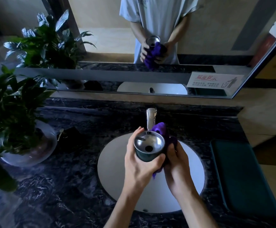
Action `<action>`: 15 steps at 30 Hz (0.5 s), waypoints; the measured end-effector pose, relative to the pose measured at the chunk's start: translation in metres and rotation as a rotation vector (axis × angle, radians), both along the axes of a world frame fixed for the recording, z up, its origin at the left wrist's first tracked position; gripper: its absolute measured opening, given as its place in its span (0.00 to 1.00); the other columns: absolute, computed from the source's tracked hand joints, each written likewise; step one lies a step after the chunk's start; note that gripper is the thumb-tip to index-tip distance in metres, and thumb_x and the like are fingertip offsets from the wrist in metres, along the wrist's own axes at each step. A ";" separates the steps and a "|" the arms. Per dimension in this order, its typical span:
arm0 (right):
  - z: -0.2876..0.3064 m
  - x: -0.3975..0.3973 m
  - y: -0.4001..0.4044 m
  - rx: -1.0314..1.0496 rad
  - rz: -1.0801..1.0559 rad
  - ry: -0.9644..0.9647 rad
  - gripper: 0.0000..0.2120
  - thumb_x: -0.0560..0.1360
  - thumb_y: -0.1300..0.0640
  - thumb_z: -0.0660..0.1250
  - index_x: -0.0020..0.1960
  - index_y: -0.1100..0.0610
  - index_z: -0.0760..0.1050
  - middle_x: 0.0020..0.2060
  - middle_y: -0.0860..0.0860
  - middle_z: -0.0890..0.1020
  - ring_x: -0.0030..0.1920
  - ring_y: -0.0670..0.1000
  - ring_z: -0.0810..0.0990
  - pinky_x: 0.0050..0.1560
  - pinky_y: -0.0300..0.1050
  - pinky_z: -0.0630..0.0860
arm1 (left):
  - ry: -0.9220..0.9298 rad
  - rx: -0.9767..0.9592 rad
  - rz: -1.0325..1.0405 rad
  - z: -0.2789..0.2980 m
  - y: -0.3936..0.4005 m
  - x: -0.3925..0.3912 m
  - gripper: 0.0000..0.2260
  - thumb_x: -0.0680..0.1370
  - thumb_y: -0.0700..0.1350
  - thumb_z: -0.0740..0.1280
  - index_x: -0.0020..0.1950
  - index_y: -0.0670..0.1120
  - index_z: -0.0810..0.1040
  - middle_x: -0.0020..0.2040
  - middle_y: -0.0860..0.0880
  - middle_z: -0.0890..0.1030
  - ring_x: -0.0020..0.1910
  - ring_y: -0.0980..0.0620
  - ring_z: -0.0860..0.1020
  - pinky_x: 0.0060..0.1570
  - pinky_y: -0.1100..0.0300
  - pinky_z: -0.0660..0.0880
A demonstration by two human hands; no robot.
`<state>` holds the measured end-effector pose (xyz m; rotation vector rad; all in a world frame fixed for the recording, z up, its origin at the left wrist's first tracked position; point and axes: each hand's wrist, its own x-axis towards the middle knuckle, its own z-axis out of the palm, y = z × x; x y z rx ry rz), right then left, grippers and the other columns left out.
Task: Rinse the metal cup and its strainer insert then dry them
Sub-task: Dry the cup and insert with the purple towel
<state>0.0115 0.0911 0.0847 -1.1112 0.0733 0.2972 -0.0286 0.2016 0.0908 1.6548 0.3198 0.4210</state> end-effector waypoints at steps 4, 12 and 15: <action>0.000 0.000 -0.011 0.006 -0.054 -0.001 0.24 0.77 0.45 0.69 0.59 0.65 0.76 0.51 0.67 0.81 0.49 0.61 0.81 0.46 0.52 0.79 | -0.003 0.026 0.009 0.005 0.017 0.000 0.35 0.62 0.56 0.79 0.68 0.58 0.73 0.60 0.63 0.82 0.59 0.61 0.81 0.56 0.72 0.74; 0.034 0.007 -0.034 -0.252 0.072 -0.420 0.08 0.72 0.54 0.73 0.50 0.50 0.78 0.45 0.47 0.82 0.46 0.47 0.79 0.48 0.43 0.75 | 0.020 0.211 -0.043 0.001 0.021 0.000 0.36 0.61 0.55 0.79 0.65 0.64 0.69 0.62 0.67 0.78 0.61 0.63 0.78 0.58 0.73 0.72; 0.041 0.002 -0.028 -0.733 0.249 -0.710 0.18 0.76 0.53 0.68 0.65 0.45 0.75 0.61 0.35 0.77 0.62 0.45 0.76 0.60 0.37 0.74 | 0.031 0.283 -0.055 -0.002 0.022 0.001 0.38 0.62 0.52 0.83 0.63 0.73 0.68 0.59 0.67 0.80 0.56 0.65 0.81 0.54 0.73 0.74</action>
